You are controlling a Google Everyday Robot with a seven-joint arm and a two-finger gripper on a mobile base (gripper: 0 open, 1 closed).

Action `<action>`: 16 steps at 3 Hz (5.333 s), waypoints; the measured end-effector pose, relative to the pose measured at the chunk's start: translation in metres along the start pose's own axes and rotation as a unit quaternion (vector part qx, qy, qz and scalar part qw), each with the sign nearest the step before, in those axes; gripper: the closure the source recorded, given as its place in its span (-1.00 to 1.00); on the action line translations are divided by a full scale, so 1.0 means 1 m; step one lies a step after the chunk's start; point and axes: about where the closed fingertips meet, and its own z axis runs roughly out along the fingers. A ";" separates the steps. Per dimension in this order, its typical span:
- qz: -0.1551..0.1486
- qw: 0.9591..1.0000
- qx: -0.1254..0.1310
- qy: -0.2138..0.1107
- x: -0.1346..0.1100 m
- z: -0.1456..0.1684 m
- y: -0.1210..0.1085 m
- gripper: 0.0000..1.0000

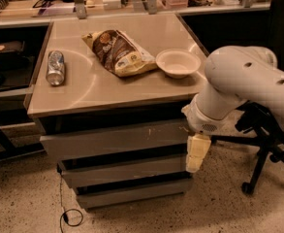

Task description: Open top drawer

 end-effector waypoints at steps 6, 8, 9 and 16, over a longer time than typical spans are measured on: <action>-0.052 0.998 -0.014 0.009 -0.016 0.089 -0.042 -1.00; -0.072 0.996 -0.047 0.033 -0.002 0.097 -0.023 -1.00; -0.067 0.995 -0.064 0.044 0.019 0.064 -0.002 -1.00; -0.042 0.996 -0.045 0.063 0.043 -0.020 0.034 -1.00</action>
Offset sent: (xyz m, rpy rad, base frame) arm 0.0268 0.0185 -0.0561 -0.0152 0.0086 0.0734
